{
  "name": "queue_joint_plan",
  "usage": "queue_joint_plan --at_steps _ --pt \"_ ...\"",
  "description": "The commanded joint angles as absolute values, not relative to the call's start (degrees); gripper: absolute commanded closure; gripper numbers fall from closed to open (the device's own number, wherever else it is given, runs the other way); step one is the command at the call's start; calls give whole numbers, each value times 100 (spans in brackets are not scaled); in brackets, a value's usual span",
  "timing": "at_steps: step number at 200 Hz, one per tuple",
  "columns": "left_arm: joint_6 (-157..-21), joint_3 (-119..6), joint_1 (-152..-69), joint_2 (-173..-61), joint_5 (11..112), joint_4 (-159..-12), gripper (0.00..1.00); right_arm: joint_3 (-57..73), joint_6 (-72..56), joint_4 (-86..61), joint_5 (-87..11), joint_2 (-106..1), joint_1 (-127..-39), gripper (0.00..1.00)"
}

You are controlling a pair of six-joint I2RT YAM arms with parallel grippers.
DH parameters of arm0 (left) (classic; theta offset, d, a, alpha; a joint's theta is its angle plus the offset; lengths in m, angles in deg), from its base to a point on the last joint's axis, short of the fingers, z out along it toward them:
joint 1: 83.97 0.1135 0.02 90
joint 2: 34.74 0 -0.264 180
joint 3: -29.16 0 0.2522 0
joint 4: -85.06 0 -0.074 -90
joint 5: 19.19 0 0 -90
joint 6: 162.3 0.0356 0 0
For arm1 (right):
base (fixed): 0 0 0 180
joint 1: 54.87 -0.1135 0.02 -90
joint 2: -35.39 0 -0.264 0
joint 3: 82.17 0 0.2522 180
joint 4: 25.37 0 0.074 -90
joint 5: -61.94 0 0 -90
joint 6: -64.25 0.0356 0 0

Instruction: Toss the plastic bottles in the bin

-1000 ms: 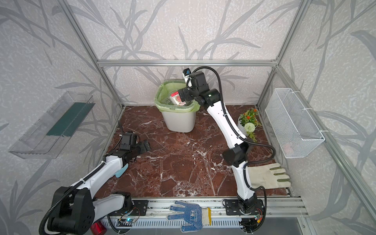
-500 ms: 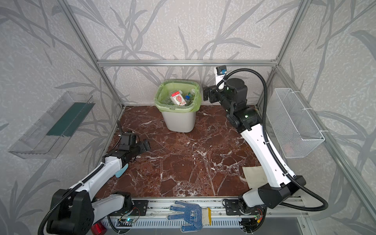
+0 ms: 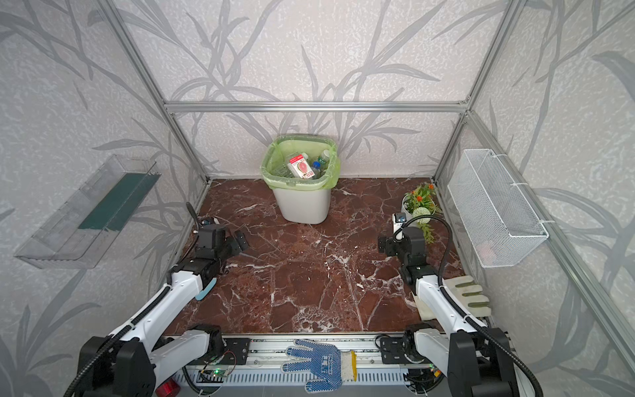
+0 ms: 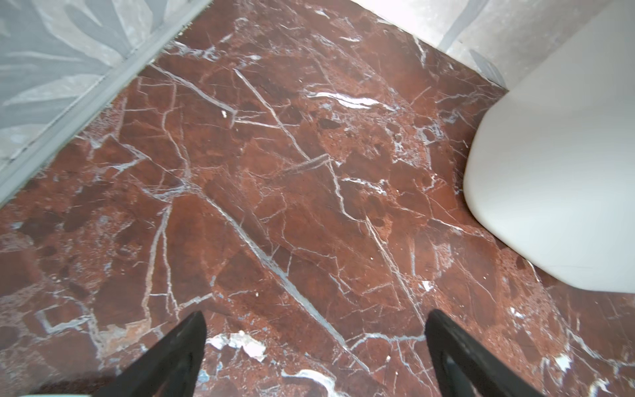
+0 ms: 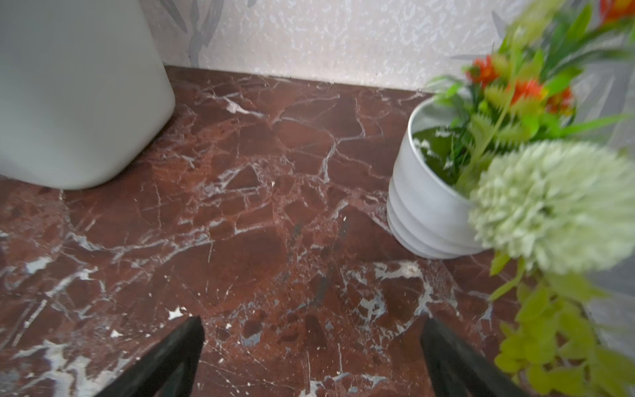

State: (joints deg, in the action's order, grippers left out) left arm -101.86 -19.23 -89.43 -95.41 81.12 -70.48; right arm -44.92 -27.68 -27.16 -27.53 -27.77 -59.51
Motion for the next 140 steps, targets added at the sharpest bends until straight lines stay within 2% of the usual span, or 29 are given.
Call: queue_joint_plan --at_steps 1,25,46,73,93,100,122,140 --pt "-10020 -1861 -8913 -9493 8632 -7142 1 -4818 -2598 -4444 -2848 -3172 -5830 1" --pt "-9876 -1870 -8914 -9419 8986 -7109 1 -4979 -2459 -5489 -3030 -4035 -5821 1" --pt "-9807 -1799 -8910 -9245 9126 -7128 1 -4770 -2622 -5686 -3311 -4383 -5821 1" --pt "-9790 -1548 -8915 -9032 9265 -7323 1 -4705 -2839 -5910 -3209 -4663 -5822 1" --pt "-9746 -1483 -8916 -8977 9458 -7363 1 -4955 -2845 -6891 -3155 -5371 -5820 1" --pt "-9716 -1478 -8915 -8976 9534 -7366 1 -5031 -2836 -7726 -3168 -5715 -5821 1" --pt "-9548 -1477 -8915 -8996 9743 -7498 1 -4748 -2758 -6481 -2974 -5315 -5803 1" --pt "-9391 -1330 -8911 -9019 10043 -7956 1 -4735 -2865 -6939 -3213 -5582 -5812 1"
